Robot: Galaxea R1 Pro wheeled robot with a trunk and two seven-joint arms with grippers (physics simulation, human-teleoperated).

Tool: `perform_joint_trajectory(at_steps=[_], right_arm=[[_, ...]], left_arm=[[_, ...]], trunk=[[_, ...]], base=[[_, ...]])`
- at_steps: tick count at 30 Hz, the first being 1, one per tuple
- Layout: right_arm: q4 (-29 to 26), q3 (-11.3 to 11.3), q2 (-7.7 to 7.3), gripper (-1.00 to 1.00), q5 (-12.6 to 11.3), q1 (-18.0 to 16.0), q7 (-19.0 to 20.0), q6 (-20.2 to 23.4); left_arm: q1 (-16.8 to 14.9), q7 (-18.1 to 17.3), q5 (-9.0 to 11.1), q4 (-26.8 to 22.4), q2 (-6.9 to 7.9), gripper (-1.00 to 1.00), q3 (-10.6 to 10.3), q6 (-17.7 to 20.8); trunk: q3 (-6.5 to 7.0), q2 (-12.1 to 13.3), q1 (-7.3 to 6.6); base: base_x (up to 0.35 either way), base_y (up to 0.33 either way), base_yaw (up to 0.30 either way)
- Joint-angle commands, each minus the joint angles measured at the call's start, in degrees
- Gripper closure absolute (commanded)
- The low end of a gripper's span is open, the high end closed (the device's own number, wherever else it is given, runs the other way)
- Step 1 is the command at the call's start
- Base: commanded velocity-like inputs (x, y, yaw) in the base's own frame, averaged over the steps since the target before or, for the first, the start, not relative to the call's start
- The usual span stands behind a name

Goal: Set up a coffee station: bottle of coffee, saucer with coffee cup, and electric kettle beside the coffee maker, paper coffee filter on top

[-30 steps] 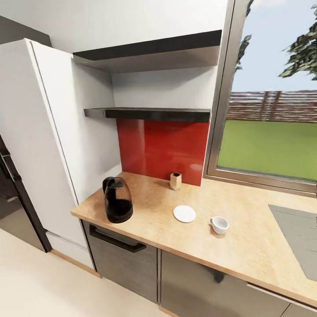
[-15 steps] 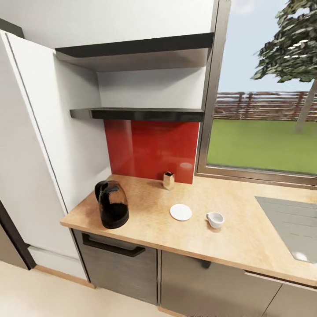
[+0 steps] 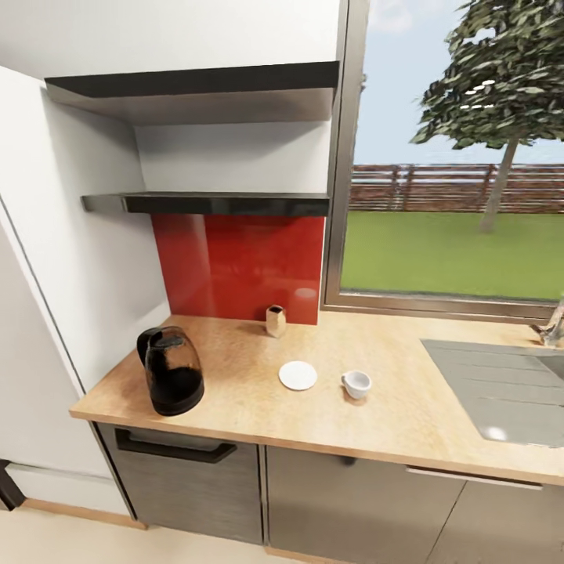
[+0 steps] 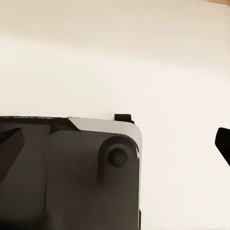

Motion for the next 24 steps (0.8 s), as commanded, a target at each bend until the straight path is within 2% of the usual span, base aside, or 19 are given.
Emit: perform_joint_trajectory(at_steps=[1, 7, 24], right_arm=[[-0.05, 0.48, -0.02, -1.0, -0.48, 0.0, -0.1, -0.09], [-0.03, 0.41, -0.03, -1.0, -0.49, 0.0, -0.1, -0.09], [-0.09, 0.55, -0.26, -1.0, -0.1, 0.0, 0.3, -0.32]], left_arm=[[-0.04, 0.05, 0.43, 0.13, -0.02, -1.0, -0.5, -0.27], [-0.04, 0.05, 0.46, 0.13, -0.02, -1.0, -0.47, -0.27], [-0.04, 0.05, 0.39, 0.13, -0.06, -1.0, -0.46, -0.27]], trunk=[[-0.02, -0.04, 0.02], [-0.02, -0.04, 0.02], [-0.13, -0.04, 0.02]], base=[[0.0, 0.0, -0.19], [0.0, 0.0, -0.143], [0.0, 0.0, -0.005]])
